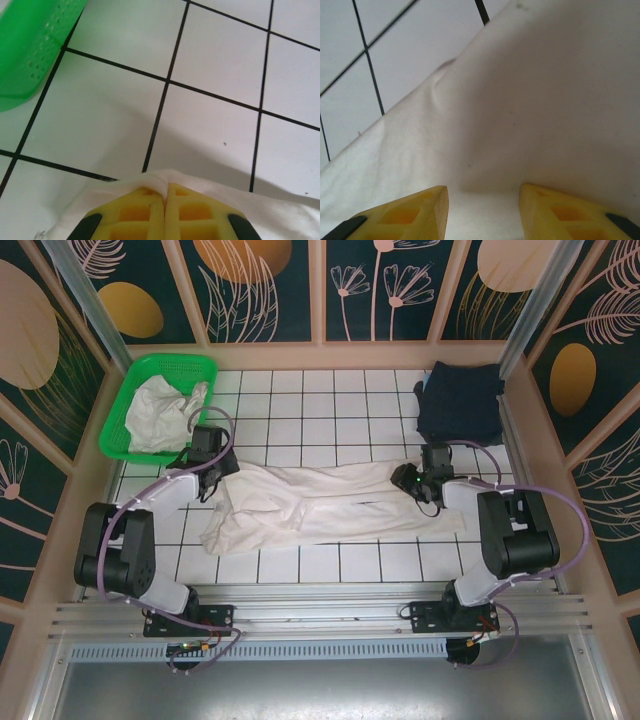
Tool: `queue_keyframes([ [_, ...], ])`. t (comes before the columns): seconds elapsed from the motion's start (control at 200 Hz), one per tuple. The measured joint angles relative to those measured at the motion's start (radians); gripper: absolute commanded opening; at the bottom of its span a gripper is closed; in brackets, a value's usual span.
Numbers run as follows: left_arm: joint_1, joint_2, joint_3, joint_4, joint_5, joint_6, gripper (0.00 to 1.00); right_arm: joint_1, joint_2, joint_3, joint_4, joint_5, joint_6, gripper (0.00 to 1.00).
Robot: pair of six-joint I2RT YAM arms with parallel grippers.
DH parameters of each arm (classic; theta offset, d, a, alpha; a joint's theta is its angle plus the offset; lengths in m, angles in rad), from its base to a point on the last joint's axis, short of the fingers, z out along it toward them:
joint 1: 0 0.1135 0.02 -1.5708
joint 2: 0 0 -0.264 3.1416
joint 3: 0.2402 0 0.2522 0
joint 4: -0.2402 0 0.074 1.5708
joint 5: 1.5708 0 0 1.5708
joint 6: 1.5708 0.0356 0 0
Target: Fold and stack the t-shirts
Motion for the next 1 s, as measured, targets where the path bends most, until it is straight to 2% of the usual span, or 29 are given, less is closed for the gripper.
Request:
queue_keyframes([
  [0.13,0.0,0.0,-0.009,-0.033,-0.038,0.001,0.0,-0.007,0.009,0.003,0.003,0.002,-0.01,0.44],
  [0.225,0.001,0.006,-0.004,-0.062,-0.073,0.008,0.09,-0.014,0.011,0.003,0.005,-0.002,-0.018,0.44],
  [0.25,0.001,0.012,0.002,-0.071,-0.08,0.011,0.17,-0.016,0.012,0.003,0.007,-0.004,-0.019,0.44],
  [0.295,0.001,0.029,0.018,-0.087,-0.094,0.016,0.42,-0.018,0.012,0.003,0.009,-0.009,-0.019,0.45],
  [0.315,0.001,0.035,0.022,-0.092,-0.101,0.027,0.46,-0.019,0.012,0.003,0.009,-0.01,-0.019,0.45],
  [0.41,0.003,0.032,0.025,-0.11,-0.133,0.027,0.51,-0.02,0.009,0.003,0.01,-0.013,-0.019,0.48],
  [0.475,0.005,-0.002,0.024,-0.124,-0.13,0.034,0.59,-0.019,-0.008,-0.003,0.008,-0.013,-0.021,0.52],
  [0.555,0.008,-0.107,0.012,-0.127,-0.075,0.049,0.52,-0.019,-0.056,-0.02,0.001,-0.012,-0.027,0.57],
  [0.641,-0.013,-0.273,-0.029,-0.089,-0.047,0.075,0.57,-0.019,-0.117,-0.023,-0.008,-0.012,-0.045,0.63],
  [0.711,-0.087,-0.402,-0.068,-0.044,-0.049,0.116,0.64,-0.019,-0.17,-0.024,-0.007,-0.005,-0.061,0.67],
  [0.776,-0.165,-0.452,-0.09,-0.006,-0.024,0.155,0.66,-0.019,-0.205,-0.026,-0.004,-0.001,-0.073,0.7],
  [0.796,-0.191,-0.455,-0.095,0.004,-0.01,0.174,0.73,-0.019,-0.214,-0.028,-0.002,0.0,-0.074,0.72],
  [0.801,-0.195,-0.456,-0.096,0.005,-0.009,0.175,0.76,-0.019,-0.215,-0.028,-0.002,0.0,-0.076,0.72],
  [0.811,-0.206,-0.456,-0.098,0.01,-0.003,0.183,0.91,-0.019,-0.218,-0.028,-0.002,0.0,-0.077,0.73],
  [0.826,-0.223,-0.455,-0.102,0.014,0.008,0.202,0.98,-0.019,-0.222,-0.029,-0.002,0.0,-0.077,0.74],
  [0.941,-0.348,-0.394,-0.117,0.0,0.027,0.264,0.99,-0.019,-0.245,-0.049,0.002,0.001,-0.092,0.86],
  [1.001,-0.445,-0.345,-0.113,-0.021,-0.002,0.283,0.99,-0.025,-0.262,-0.068,0.001,-0.001,-0.098,0.97],
])
